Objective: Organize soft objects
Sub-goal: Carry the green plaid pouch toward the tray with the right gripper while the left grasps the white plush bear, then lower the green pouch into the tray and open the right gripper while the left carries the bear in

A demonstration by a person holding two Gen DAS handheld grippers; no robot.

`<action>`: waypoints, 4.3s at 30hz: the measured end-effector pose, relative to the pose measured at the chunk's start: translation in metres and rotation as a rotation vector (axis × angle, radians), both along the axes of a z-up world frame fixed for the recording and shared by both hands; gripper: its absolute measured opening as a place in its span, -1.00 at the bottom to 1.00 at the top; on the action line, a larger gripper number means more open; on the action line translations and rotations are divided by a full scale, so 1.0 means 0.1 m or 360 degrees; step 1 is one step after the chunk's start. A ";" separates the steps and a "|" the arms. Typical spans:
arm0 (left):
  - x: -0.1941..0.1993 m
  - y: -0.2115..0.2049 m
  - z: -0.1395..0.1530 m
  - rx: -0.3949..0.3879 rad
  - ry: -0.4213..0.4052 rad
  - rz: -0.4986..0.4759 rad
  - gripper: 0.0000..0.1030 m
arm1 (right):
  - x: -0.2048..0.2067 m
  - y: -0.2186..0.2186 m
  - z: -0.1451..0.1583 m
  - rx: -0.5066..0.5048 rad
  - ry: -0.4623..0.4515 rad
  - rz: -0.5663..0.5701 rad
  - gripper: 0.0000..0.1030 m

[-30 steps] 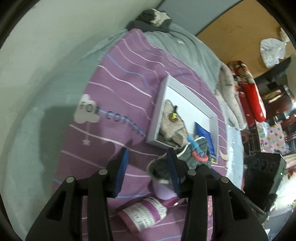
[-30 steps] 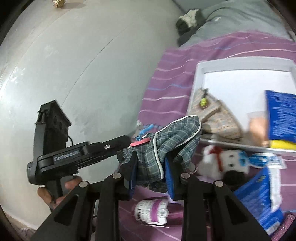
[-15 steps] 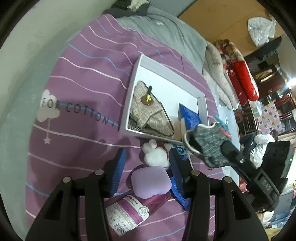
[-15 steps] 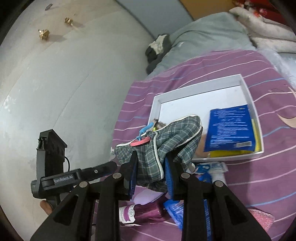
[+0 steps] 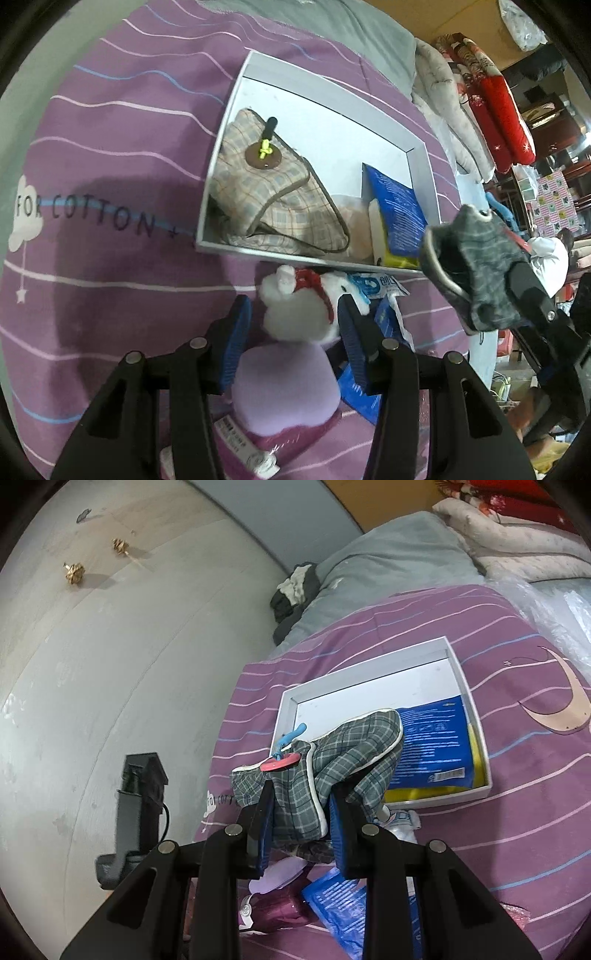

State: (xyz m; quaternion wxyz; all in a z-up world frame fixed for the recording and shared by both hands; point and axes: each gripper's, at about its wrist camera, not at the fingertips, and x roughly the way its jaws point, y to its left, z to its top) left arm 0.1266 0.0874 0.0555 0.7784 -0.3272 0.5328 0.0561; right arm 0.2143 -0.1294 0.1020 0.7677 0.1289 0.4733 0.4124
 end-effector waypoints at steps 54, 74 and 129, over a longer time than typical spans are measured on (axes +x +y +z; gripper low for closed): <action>-0.30 0.26 0.44 0.0392 -0.0561 0.0445 -0.30 | 0.39 0.46 -0.24 -0.0033 0.0004 -0.0281 -0.59; -0.46 0.54 0.36 0.0340 -0.0640 0.0662 -0.30 | 0.75 0.87 -0.52 0.0464 0.0031 -0.0243 -0.80; 0.04 -0.10 0.25 0.0243 -0.0527 0.0177 -0.29 | 0.73 0.25 -0.77 -0.0338 0.0179 -0.0342 -0.15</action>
